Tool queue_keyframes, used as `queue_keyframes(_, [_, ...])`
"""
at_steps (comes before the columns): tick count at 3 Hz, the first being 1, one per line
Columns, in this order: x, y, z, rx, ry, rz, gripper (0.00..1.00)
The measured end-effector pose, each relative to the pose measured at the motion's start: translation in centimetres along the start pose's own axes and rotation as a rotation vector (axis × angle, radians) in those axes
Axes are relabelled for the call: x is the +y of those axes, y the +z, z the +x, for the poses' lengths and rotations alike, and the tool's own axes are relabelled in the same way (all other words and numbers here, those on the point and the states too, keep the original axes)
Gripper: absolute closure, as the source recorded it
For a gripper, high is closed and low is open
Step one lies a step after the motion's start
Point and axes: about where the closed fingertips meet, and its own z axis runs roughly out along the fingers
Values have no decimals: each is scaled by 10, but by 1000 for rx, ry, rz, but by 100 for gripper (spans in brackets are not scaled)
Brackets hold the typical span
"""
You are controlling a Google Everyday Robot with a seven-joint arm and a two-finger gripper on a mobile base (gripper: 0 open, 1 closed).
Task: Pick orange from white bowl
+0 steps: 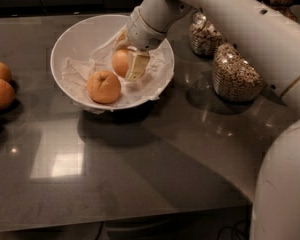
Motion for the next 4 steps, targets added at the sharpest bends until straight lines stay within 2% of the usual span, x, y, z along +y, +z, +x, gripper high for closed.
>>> queue_keyframes(1, [-1, -45, -8, 18, -19, 74, 100])
queue_keyframes(2, [2, -81, -15, -2, -38, 137, 100])
queue_keyframes(3, [6, -96, -20, -33, -49, 170, 100])
queue_keyframes(4, [6, -96, -20, -33, -49, 170, 100])
